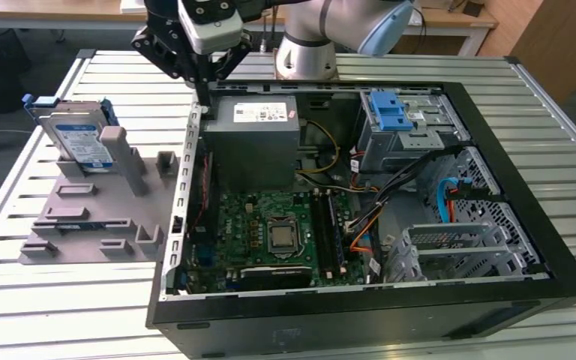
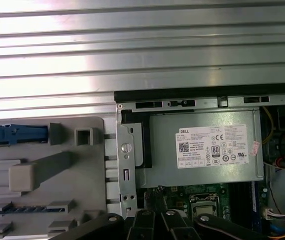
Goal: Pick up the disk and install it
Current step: 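Reach for the disk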
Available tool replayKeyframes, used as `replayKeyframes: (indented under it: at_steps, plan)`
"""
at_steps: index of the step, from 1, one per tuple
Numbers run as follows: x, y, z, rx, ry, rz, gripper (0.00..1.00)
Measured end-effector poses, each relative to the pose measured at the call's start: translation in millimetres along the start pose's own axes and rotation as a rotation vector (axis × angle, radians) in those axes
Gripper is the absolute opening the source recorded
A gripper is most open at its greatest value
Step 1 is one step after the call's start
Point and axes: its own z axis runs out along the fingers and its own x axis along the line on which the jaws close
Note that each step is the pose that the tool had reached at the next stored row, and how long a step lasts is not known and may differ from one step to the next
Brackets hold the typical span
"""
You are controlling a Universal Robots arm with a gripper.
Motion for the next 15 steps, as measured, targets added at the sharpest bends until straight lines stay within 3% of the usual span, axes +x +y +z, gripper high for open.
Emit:
replayKeyframes:
  at_steps: [10, 15]
  plan:
    - [15.2, 1.2, 0.0, 0.0001, 0.0001, 0.0, 0.11]
    - [18.5, 1.3, 0.2, 0.0001, 0.0001, 0.0, 0.11]
